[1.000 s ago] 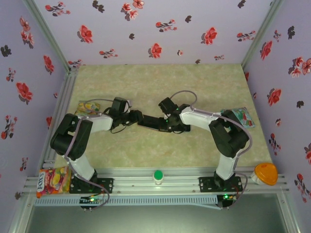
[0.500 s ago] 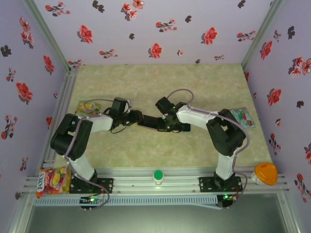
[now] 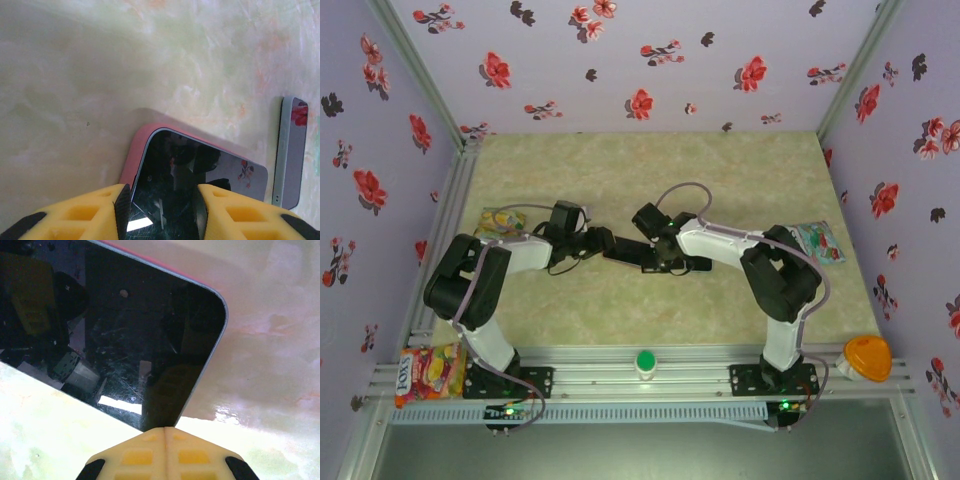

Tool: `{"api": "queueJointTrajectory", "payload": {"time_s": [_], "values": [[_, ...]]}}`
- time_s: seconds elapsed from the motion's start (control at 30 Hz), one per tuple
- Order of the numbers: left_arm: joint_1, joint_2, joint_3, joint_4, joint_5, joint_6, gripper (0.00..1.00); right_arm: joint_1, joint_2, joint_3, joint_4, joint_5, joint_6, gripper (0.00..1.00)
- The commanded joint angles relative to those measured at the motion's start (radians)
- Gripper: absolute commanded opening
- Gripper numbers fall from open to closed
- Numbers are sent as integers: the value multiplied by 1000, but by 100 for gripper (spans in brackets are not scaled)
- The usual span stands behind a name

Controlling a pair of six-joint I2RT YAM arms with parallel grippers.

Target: Put the phone into the phone case

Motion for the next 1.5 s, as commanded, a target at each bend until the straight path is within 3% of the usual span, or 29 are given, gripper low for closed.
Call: {"api": "queueJointTrajectory", "payload": {"time_s": [0.0, 1.47], "values": [[-18, 15, -22, 5, 13, 12, 42, 10, 165, -75, 5, 67, -6, 0], [-19, 3, -47, 16, 8, 0, 42, 36, 305, -63, 43, 26, -4, 0]]}}
